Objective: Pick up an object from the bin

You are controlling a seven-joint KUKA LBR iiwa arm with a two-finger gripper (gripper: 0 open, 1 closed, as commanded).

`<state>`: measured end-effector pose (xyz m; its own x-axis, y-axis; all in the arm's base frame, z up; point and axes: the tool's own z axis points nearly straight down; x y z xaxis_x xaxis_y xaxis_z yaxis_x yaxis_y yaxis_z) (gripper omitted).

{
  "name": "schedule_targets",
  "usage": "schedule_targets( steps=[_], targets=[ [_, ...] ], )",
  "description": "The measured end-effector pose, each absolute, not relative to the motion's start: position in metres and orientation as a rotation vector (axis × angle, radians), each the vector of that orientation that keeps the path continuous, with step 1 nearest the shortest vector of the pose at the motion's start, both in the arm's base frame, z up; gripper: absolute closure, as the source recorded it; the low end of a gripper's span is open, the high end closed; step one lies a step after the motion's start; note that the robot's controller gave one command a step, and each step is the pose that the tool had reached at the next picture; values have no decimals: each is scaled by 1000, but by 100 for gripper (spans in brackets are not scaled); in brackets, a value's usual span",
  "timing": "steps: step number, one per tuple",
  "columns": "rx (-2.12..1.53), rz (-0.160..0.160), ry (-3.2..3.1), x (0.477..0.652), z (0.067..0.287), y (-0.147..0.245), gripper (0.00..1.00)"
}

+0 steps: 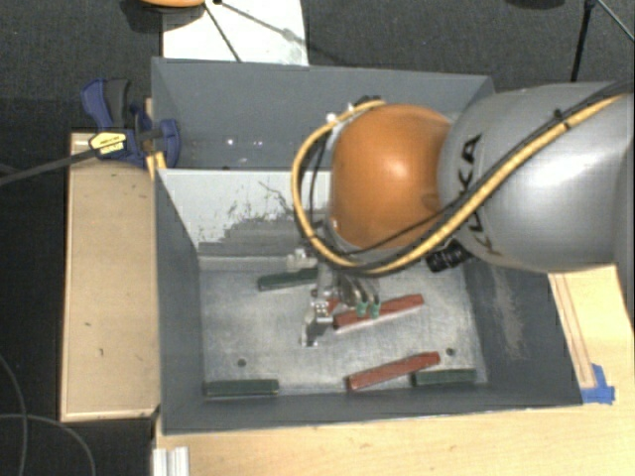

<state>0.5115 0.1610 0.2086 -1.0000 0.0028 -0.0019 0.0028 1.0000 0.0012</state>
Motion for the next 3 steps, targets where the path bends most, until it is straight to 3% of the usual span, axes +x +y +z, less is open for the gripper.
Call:
schedule_targets(
  steps=[1,2,3],
  targets=[
    [68,4,3134,555,133,142,0],
    [38,-2,3147,570,114,142,0],
    [363,4,3115,586,121,149,0]
  ],
)
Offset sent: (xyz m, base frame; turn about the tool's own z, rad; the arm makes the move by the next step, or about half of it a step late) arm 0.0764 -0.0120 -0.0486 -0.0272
